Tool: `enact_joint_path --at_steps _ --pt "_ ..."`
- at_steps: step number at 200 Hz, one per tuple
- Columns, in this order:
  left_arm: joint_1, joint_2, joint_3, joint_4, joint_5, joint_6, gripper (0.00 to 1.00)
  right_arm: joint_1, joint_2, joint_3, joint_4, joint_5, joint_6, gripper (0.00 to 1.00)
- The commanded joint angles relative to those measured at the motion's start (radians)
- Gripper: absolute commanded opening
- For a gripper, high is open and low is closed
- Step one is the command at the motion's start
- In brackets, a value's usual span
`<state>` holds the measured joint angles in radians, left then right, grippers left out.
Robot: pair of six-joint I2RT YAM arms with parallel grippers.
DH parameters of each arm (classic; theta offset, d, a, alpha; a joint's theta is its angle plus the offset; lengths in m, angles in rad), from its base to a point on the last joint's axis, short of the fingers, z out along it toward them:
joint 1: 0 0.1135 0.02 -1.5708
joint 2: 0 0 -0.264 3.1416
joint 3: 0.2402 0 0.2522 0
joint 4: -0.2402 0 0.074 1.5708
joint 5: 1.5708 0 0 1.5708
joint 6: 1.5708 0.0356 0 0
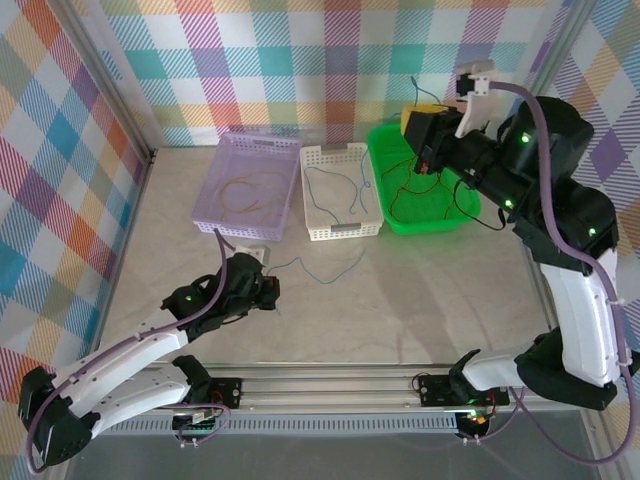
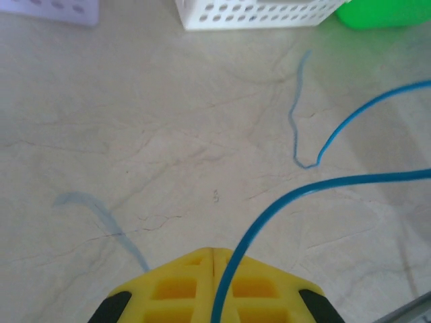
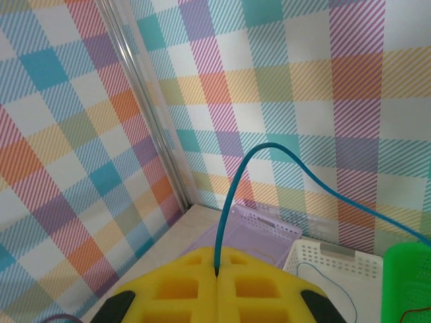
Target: Untangle the cables
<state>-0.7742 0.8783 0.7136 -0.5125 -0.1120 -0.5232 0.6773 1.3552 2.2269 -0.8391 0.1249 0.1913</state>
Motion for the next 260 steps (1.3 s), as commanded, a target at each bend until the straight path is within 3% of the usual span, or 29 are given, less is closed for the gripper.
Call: enact_joint_path --at_steps 1,67,114,160,260 --pt "0.010 -0.035 0.120 -0.095 -0.040 0.020 0.00 -0.001 0.050 0.026 -0.011 0.025 -0.057 0.00" --pt "0.016 -0.063 0.341 -0.281 -0.165 0.217 0.00 -0.012 0.238 0.120 -0.018 0.071 -0.150 0.00" --pt "0.017 -0.175 0.293 -0.295 -0.168 0.337 0.00 -0.068 0.352 0.105 0.007 0.033 -0.119 0.00" --pt "0.018 -0.296 0.173 -0.235 -0.196 0.341 0.00 -0.122 0.445 0.009 0.062 0.042 -0.109 0.00" --pt "0.019 -0.276 0.159 -0.237 -0.214 0.334 0.00 -0.163 0.680 -0.064 0.124 -0.022 -0.058 0.00"
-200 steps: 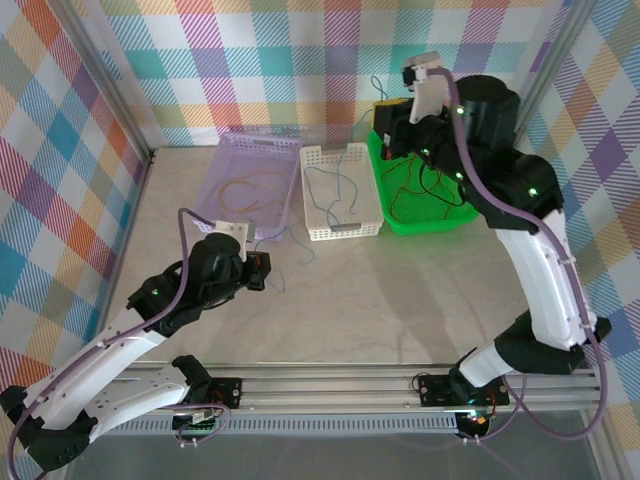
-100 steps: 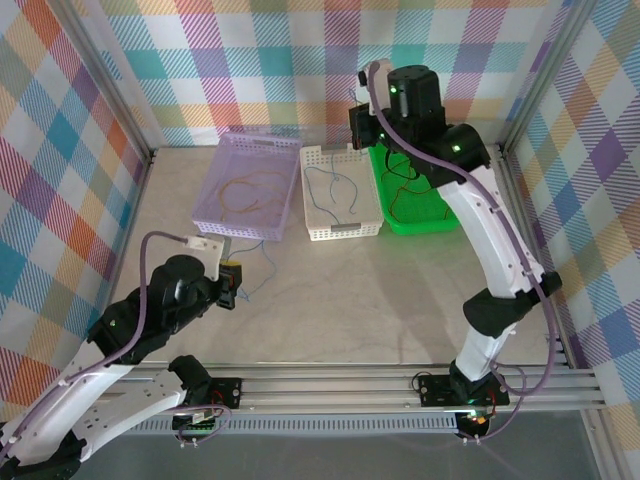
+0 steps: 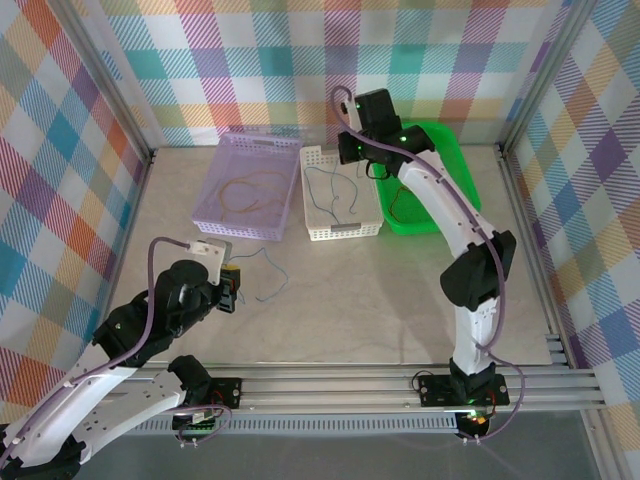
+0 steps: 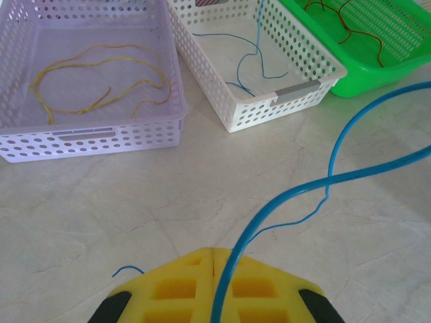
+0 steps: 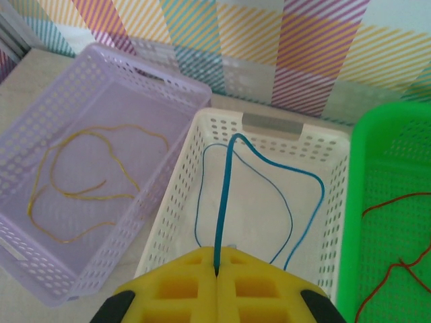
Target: Untangle the cables
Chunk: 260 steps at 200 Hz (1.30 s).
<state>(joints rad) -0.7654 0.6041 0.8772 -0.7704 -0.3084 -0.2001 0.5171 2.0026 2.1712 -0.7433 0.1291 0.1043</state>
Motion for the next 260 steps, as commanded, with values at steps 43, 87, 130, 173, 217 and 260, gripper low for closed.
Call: enact_joint_path --at_steps 43,87,130,173,217,260 --pt "0.013 0.011 -0.007 0.017 -0.021 0.004 0.00 -0.008 0.124 -0.060 0.019 -0.064 0.093 0.00" --pt "0.014 0.037 -0.003 0.010 -0.031 0.001 0.00 -0.009 0.226 -0.062 -0.024 -0.108 0.142 0.00" --pt "0.012 0.049 -0.004 0.010 -0.032 0.001 0.00 -0.044 0.302 -0.043 -0.062 -0.176 0.213 0.00" --pt "0.012 0.061 -0.004 0.010 -0.031 0.002 0.00 -0.075 0.327 -0.017 -0.085 -0.206 0.247 0.00" --pt "0.013 0.063 -0.004 0.011 -0.030 0.001 0.00 -0.081 0.352 0.059 -0.151 -0.203 0.238 0.14" --pt "0.012 0.074 -0.004 0.010 -0.031 0.001 0.00 -0.081 0.295 0.065 -0.145 -0.181 0.233 0.20"
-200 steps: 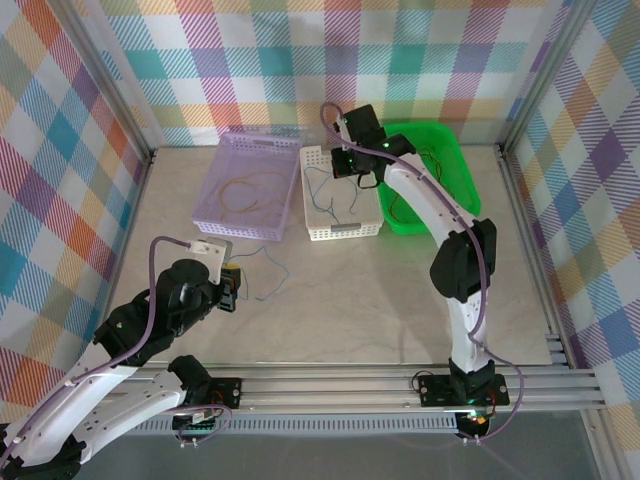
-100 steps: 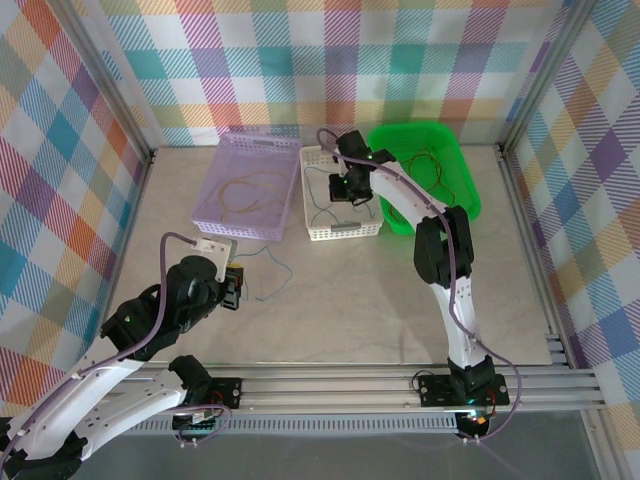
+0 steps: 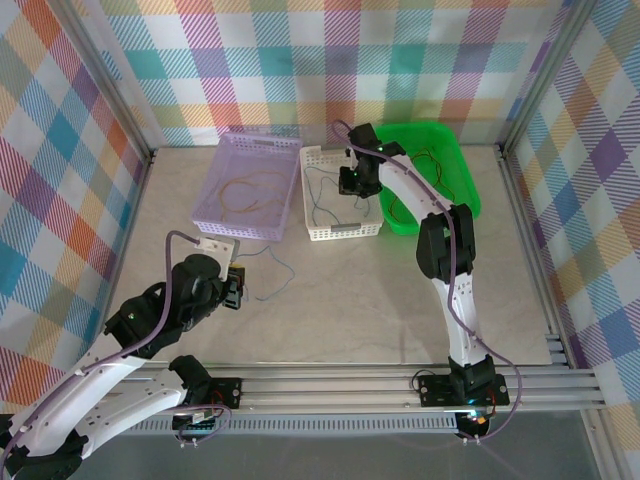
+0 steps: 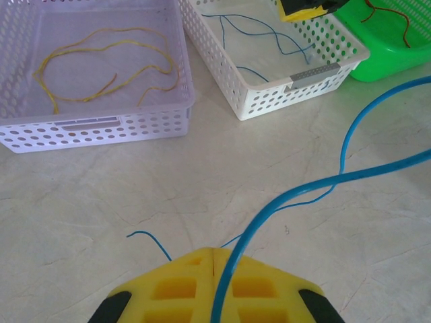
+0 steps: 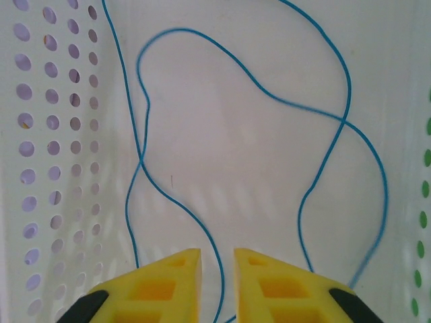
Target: Untangle the cables
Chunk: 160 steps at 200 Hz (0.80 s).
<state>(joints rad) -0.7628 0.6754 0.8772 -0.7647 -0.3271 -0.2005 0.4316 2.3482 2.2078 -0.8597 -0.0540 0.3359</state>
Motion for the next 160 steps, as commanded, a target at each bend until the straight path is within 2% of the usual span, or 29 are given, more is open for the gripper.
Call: enact_joint_path --at_steps 1,25,47,94,123,160 --pt "0.010 0.003 -0.003 0.005 -0.011 0.001 0.00 0.004 -0.053 0.029 -0.028 0.003 0.003 0.20" --pt "0.010 0.006 -0.004 0.005 -0.010 0.002 0.00 0.004 -0.087 0.035 -0.031 0.015 0.002 0.25" --pt "0.011 0.005 -0.004 0.004 -0.009 0.000 0.00 0.004 -0.123 0.038 -0.030 0.022 0.002 0.38" --pt "0.010 0.005 -0.004 0.004 -0.007 -0.001 0.00 0.004 -0.208 0.022 -0.009 0.005 0.006 0.54" --pt "0.010 0.004 -0.005 0.004 -0.003 0.000 0.00 0.006 -0.378 -0.155 0.135 -0.024 0.014 0.72" --pt "0.010 0.004 -0.005 0.008 0.008 0.001 0.00 0.006 -0.696 -0.527 0.369 -0.019 0.020 0.96"
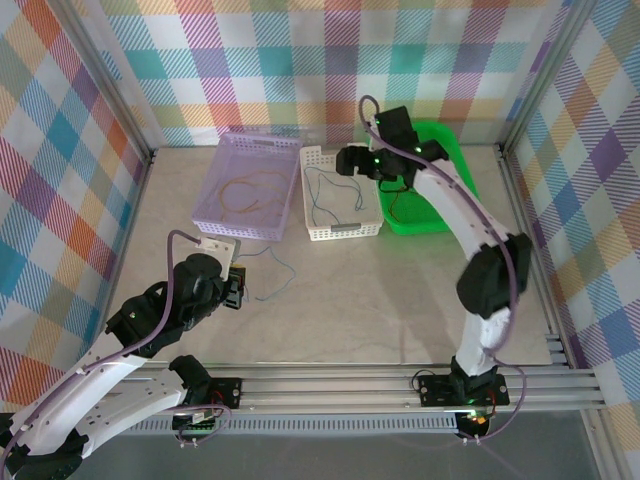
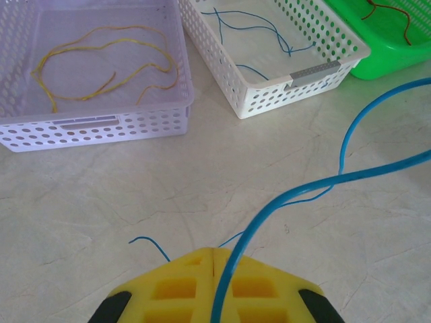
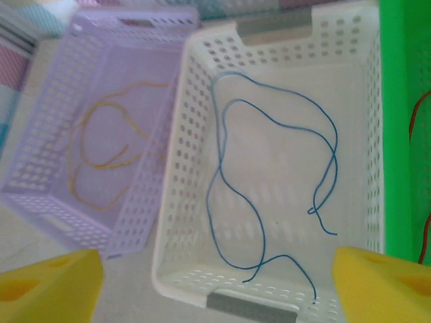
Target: Untangle the cables
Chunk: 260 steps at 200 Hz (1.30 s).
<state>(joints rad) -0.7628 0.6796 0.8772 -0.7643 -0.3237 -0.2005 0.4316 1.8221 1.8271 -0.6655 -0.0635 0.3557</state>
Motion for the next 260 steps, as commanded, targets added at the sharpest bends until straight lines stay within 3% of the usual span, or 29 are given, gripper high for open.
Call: enact_joint_path --at_steps 1,41,104,131,183,220,260 --pt "0.010 0.000 -0.006 0.009 0.005 0.001 0.00 0.006 -0.179 -0.155 0.179 -0.008 0.000 0.97" --pt "0.010 -0.001 -0.003 0.011 0.006 0.002 0.00 0.006 -0.509 -0.459 0.265 0.078 -0.032 1.00" --pt "0.010 -0.007 0.027 -0.004 -0.011 -0.013 0.00 0.004 -1.008 -0.796 0.129 0.239 -0.059 1.00" --pt "0.010 0.017 0.041 -0.008 0.012 -0.023 0.00 0.004 -1.119 -0.859 -0.009 0.290 -0.082 1.00" --pt "-0.006 0.059 0.129 -0.038 0.014 -0.060 0.00 0.004 -1.423 -1.049 -0.074 0.375 -0.003 1.00" --pt "-0.028 0.124 0.315 -0.076 -0.009 -0.070 0.00 0.004 -1.601 -1.137 -0.097 0.388 0.005 1.00" --pt "-0.068 0.270 0.549 -0.098 -0.023 -0.045 0.00 0.004 -1.650 -1.160 -0.078 0.407 0.006 1.00"
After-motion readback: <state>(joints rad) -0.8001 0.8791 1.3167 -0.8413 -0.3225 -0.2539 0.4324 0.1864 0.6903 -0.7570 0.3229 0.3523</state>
